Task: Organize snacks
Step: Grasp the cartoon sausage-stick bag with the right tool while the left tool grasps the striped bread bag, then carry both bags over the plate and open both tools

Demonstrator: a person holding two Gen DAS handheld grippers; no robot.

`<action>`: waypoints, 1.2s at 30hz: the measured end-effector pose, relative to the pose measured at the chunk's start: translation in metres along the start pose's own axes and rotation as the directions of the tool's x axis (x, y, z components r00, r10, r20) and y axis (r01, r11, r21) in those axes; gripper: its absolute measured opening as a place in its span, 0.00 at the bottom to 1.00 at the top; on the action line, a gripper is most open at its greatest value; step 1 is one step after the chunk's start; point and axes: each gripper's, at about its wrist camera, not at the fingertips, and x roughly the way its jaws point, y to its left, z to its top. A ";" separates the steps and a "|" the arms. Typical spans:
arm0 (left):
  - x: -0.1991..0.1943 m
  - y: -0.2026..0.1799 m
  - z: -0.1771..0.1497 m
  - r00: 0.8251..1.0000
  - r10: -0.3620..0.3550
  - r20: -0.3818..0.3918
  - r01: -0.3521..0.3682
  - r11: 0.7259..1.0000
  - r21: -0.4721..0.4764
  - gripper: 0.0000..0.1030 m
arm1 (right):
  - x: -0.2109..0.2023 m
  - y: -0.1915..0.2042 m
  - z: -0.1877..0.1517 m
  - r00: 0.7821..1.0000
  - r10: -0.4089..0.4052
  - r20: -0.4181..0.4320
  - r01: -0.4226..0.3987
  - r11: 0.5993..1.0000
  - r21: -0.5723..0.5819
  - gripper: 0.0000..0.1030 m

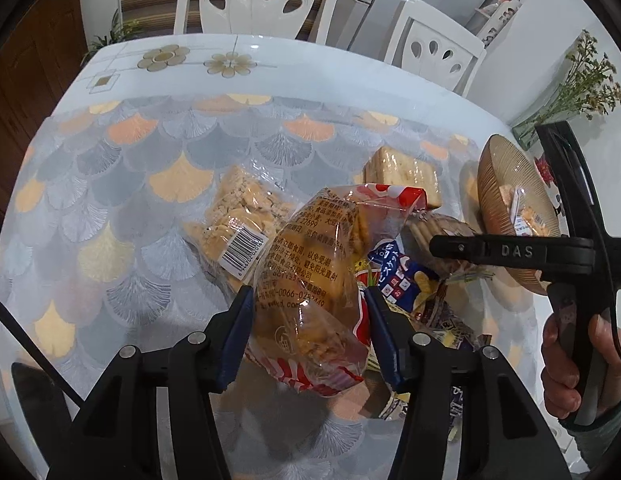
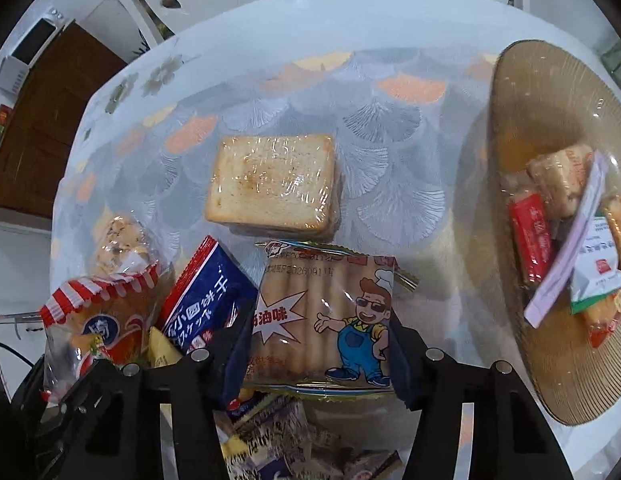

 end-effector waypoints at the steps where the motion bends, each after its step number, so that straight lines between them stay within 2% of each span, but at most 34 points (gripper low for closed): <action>1: -0.002 0.000 0.000 1.000 -0.002 0.004 0.002 1.000 -0.003 0.50 | -0.005 -0.001 -0.003 1.000 0.007 0.003 -0.007 1.000 0.000 0.55; 5: -0.020 0.007 -0.002 0.996 -0.070 0.057 0.075 0.993 -0.087 0.50 | -0.030 -0.007 -0.016 0.998 0.050 0.030 -0.050 0.999 0.000 0.55; 7: -0.031 0.009 -0.005 0.993 -0.079 0.092 0.090 0.989 -0.121 0.50 | -0.046 -0.009 -0.023 0.998 0.054 0.045 -0.053 0.998 -0.017 0.55; 11: -0.054 0.010 -0.011 0.987 -0.057 0.147 0.086 0.977 -0.196 0.50 | -0.068 -0.001 -0.026 0.998 0.030 0.046 -0.026 0.996 -0.089 0.55; 15: -0.078 0.003 -0.024 0.980 -0.024 0.200 0.083 0.952 -0.296 0.50 | -0.082 0.015 -0.022 0.996 0.066 0.054 -0.056 0.983 -0.174 0.55; 18: -0.097 -0.011 -0.037 0.970 0.040 0.238 0.043 0.942 -0.334 0.50 | -0.091 0.029 -0.020 0.994 0.094 0.051 -0.078 0.961 -0.265 0.55; 21: -0.105 -0.022 -0.044 0.965 0.043 0.260 0.059 0.927 -0.370 0.50 | -0.101 0.032 -0.020 0.994 0.103 0.025 -0.088 0.930 -0.358 0.55; 25: -0.104 -0.044 -0.043 0.964 0.068 0.257 0.027 0.936 -0.351 0.50 | -0.124 0.019 -0.022 0.993 0.078 0.083 -0.035 0.901 -0.432 0.55; 30: -0.091 -0.077 -0.032 0.968 0.026 0.249 0.057 0.946 -0.319 0.50 | -0.133 -0.014 -0.019 0.992 0.096 0.077 -0.059 0.918 -0.392 0.55; 36: -0.073 -0.128 -0.010 0.970 -0.027 0.242 0.079 0.975 -0.209 0.50 | -0.145 -0.065 -0.008 0.993 0.065 0.097 -0.029 0.943 -0.333 0.55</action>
